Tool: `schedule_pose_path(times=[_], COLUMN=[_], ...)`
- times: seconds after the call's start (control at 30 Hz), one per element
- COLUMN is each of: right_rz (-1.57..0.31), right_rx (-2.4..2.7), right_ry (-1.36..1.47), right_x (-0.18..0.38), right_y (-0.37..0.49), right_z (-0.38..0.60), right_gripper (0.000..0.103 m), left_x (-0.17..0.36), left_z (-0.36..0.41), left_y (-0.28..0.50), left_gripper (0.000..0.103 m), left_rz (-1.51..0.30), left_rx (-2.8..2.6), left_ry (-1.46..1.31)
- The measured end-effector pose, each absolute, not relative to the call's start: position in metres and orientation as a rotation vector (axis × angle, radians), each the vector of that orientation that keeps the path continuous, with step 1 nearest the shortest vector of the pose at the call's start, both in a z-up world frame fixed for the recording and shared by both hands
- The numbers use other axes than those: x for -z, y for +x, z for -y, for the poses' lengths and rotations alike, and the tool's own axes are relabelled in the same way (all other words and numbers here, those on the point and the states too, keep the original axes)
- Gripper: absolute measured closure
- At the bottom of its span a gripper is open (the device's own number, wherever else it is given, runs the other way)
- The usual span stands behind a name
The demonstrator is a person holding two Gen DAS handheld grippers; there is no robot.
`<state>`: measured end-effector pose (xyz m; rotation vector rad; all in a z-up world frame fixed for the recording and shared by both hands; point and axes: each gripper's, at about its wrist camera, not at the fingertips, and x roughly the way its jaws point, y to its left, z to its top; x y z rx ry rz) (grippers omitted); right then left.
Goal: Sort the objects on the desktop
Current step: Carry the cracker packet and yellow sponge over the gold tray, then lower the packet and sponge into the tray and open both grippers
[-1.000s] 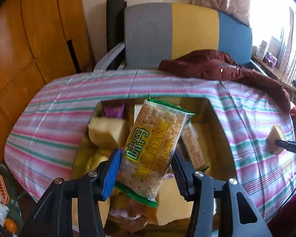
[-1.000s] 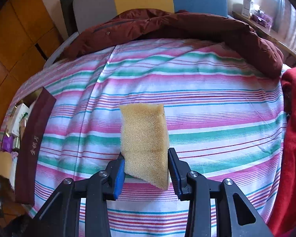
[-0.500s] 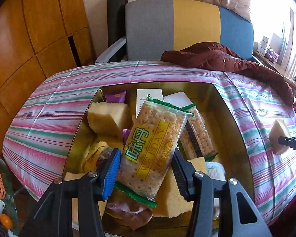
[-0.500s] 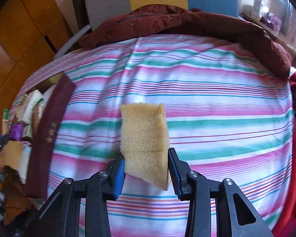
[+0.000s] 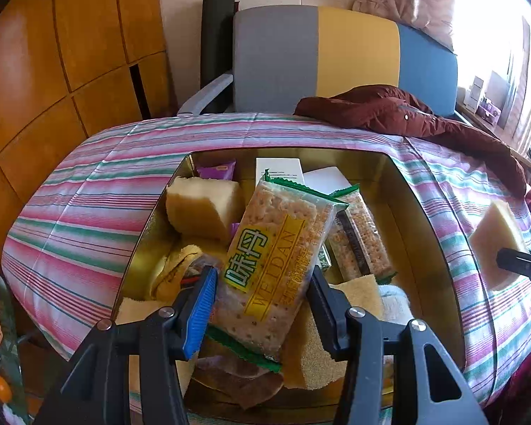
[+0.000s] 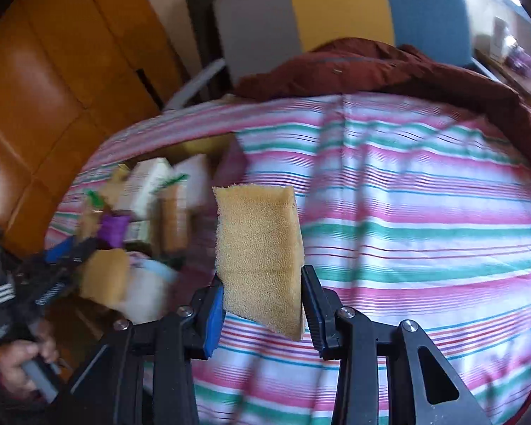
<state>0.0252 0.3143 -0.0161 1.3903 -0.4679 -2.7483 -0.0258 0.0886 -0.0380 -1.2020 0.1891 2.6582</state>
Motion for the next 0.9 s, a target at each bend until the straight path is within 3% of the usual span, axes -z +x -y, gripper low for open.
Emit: schedule_pose_path(times=[0.37, 0.9], right_rz=[0.314, 0.124], right_rx=[2.598, 2.605], right_ry=[1.267, 1.397], right_x=[-0.007, 0.031], right_y=[0.011, -0.045], right_z=[-0.225, -0.196], right_gripper=[0.063, 0.065], left_x=[0.041, 0.05], left_z=[-0.068, -0.057], left_y=[-0.028, -0.051], left_gripper=[0.051, 0.051], left_rz=[-0.151, -0.052], left_rx=[-2.714, -2.7], left_ry=[-1.195, -1.245])
